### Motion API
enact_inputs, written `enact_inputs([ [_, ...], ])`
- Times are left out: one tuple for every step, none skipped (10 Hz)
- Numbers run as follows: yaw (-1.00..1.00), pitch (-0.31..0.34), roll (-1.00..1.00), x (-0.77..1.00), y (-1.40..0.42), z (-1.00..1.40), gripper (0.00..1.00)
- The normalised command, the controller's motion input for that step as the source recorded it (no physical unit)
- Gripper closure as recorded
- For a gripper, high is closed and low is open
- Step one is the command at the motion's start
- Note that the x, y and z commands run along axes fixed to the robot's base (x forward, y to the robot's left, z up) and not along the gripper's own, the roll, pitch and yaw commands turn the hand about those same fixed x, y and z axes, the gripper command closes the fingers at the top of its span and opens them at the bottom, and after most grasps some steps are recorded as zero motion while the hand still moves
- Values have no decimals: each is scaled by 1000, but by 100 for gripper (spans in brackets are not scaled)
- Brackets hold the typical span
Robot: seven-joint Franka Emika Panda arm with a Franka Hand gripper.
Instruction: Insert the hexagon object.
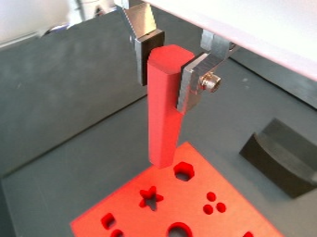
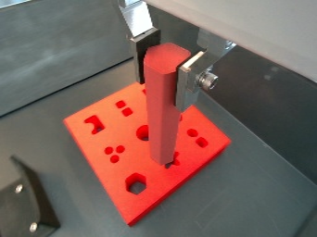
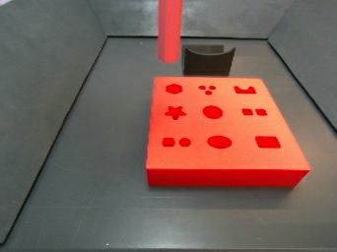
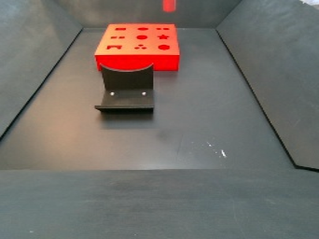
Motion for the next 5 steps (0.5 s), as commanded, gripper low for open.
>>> enact_inputs([
  [677,0,50,269,149,-206,100],
  [569,0,74,391,197,-89,100],
  [534,0,90,414,220,-51,100],
  [0,0,66,351,454,-200,100],
  [3,-9,46,260,600,-317,100],
])
